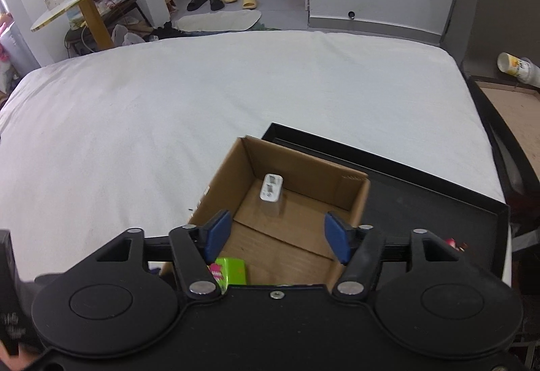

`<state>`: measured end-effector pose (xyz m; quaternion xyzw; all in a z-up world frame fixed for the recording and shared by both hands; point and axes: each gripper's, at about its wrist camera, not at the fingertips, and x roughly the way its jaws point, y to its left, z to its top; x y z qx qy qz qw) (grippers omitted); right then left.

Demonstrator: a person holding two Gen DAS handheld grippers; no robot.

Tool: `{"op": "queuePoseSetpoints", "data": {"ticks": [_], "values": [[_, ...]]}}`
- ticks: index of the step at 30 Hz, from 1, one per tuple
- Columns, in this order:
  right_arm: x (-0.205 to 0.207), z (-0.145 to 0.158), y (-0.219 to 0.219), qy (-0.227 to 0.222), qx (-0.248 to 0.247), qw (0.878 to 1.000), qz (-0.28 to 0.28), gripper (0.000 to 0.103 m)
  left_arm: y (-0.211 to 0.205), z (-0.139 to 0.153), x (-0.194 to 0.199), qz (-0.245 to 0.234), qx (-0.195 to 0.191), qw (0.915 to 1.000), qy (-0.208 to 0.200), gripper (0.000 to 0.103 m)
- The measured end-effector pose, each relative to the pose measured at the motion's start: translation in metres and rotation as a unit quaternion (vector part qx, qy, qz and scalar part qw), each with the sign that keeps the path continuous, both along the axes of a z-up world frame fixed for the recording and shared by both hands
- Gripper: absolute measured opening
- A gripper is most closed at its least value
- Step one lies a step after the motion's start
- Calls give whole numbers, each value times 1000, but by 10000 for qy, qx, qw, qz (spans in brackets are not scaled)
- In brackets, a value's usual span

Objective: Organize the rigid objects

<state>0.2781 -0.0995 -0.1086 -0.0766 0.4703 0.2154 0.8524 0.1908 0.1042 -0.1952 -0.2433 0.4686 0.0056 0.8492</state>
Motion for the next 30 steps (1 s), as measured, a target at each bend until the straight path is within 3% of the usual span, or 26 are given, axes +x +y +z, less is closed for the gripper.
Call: {"op": "queuePoseSetpoints", "data": {"ticks": [13,30], "values": [[-19,7,-49,-190,60,9989,-413,82,-7,3,0,17,213,9998,6,13],[-32,7,-101,-236,429,9961,-739,84,-18,5,3,-29,537,9985,114,14]]}}
